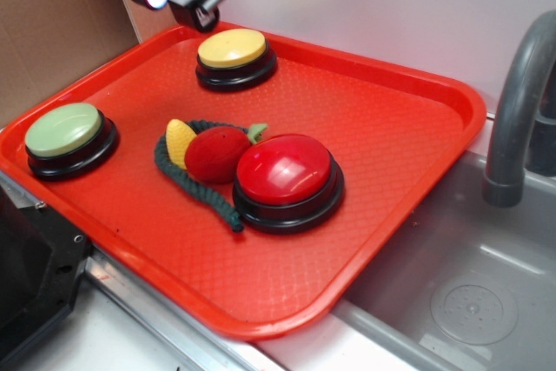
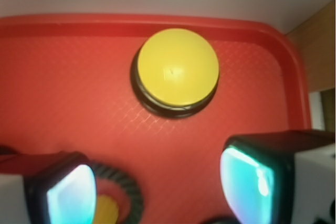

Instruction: Push the yellow button.

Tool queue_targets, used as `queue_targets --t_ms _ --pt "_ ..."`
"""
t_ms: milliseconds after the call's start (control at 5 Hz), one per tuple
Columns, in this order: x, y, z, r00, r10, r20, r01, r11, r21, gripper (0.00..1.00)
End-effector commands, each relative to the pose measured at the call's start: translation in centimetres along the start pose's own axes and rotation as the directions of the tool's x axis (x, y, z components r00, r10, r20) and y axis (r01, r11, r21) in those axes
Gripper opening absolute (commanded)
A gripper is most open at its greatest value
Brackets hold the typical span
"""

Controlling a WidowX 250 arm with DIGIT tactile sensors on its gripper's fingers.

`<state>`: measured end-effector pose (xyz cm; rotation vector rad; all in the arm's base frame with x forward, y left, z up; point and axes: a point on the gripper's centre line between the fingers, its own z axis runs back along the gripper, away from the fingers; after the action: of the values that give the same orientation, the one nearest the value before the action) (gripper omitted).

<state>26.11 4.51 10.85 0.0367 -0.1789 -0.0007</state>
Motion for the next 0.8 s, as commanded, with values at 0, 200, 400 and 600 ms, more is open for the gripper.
queue_targets --t_ms 0,200,400,600 --pt "2.9 0.8 -2.3 0.996 -0.041 0.079 0.042 0.999 -0.012 1.00" --pt "4.0 1.0 -3.6 0.996 -0.052 0.072 0.053 0.999 -0.004 1.00" --pt "4.2 1.5 -4.7 0.997 -0.038 0.062 0.038 0.999 -0.010 1.00" --pt "4.3 1.8 -5.0 0.998 -0.037 0.053 0.038 0.999 -0.011 1.00"
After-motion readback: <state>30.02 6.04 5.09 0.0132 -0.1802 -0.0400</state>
